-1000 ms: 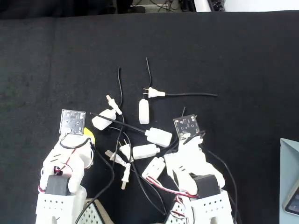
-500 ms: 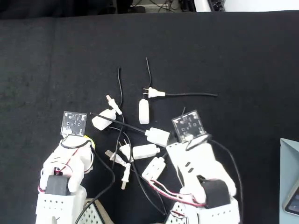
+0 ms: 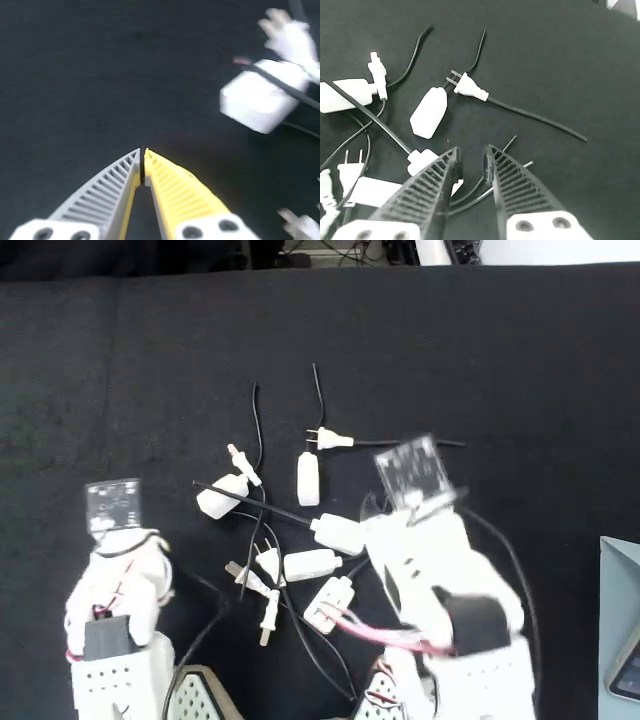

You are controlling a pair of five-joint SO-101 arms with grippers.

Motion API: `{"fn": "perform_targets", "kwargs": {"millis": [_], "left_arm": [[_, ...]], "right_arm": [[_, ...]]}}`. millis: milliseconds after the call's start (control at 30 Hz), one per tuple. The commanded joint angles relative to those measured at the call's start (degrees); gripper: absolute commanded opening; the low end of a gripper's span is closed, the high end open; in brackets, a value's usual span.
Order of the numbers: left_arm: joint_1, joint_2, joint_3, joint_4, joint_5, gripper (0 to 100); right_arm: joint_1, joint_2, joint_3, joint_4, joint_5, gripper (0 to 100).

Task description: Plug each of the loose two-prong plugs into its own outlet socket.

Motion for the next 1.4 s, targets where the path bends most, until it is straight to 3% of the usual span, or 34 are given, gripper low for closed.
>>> {"fn": "perform_targets", "kwargs": {"millis": [0,133,400,600,733,1000,1233,1367], "left_arm": [[-6.5,-0.6,-1.1,-1.8,0.2,3],[-6.8,-0.6,-1.0,-2.0,0.2,3],[-7.0,-0.6,0.4,-2.4,0.0,3],[-7.2,-0.6,0.5,-2.4,-0.2,3],[-7.3,-0.6,0.5,-2.4,-0.2,3],[-7.3,-0.6,0.5,-2.3,-0.3,3],[-7.3,-0.6,0.5,-2.2,-0.3,3],[-7.3,-0.6,0.5,-2.1,-0.3,3]], "right_arm": [[0.5,16.0,-11.6,-1.2,-5.2,8.8],[0.5,31.6,-21.8,-1.5,-11.0,8.9],[0.5,57.6,-29.6,-14.4,-19.5,8.9],[0.5,72.0,-39.5,-15.8,-40.2,8.9],[0.5,79.4,-45.1,-15.7,-46.9,9.0],[0.5,93.1,-60.8,-7.4,-55.7,9.2],[0.4,104.4,-75.0,1.1,-63.0,28.0],[0.6,110.5,-81.2,3.3,-64.6,28.1]]}}
